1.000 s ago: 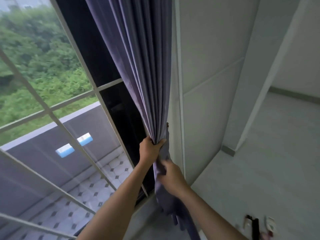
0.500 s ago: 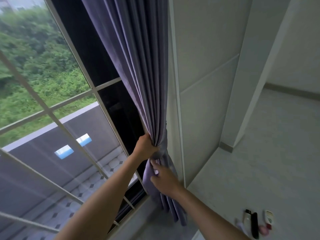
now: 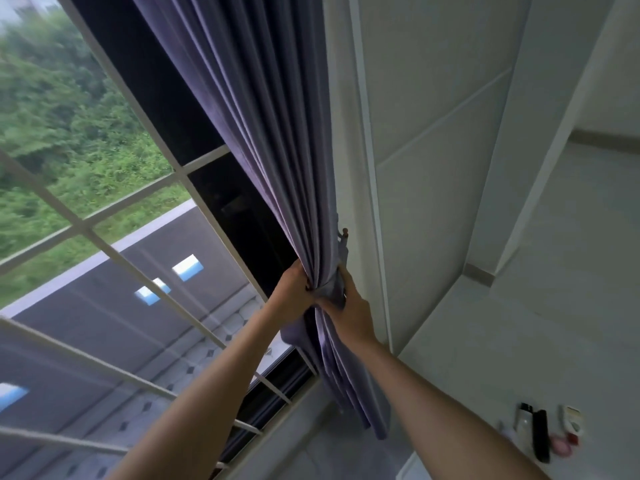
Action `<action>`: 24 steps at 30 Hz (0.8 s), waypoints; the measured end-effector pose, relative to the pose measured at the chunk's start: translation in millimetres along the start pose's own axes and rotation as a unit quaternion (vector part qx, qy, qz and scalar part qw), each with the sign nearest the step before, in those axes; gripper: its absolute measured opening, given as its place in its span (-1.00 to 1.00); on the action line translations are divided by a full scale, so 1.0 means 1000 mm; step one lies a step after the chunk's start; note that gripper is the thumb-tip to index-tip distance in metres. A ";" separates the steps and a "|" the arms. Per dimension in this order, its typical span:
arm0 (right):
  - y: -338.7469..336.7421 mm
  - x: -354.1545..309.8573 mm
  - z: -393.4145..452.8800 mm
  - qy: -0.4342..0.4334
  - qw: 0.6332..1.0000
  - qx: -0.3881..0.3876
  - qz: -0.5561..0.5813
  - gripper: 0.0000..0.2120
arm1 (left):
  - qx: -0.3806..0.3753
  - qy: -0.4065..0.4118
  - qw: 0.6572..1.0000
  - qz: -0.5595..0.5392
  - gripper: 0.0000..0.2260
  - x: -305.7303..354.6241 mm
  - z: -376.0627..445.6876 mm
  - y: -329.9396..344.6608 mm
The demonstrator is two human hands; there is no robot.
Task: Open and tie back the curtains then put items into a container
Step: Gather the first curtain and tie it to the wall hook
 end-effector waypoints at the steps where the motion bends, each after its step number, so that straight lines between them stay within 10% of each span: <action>1: 0.003 0.002 0.001 -0.010 1.000 0.004 -0.008 -0.22 | 0.023 -0.007 1.000 -0.009 -0.58 -0.003 -0.002 -0.002; 18: 0.002 -0.002 0.018 -0.087 0.993 0.035 -0.070 -0.62 | 0.279 -0.011 0.959 0.049 -0.79 -0.009 -0.028 -0.003; 24: 0.001 0.011 0.019 -0.057 0.994 0.042 -0.080 -0.59 | 0.388 -0.152 0.905 -0.083 -0.83 -0.044 -0.058 0.010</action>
Point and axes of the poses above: each hand's wrist, its own z-axis towards the middle knuckle, its own y-axis out of the palm, x = y × z, the point moved 10 cm from there along z, towards the middle knuckle, and after that the axes turned 7 degrees about y, right-handed, at the moved point
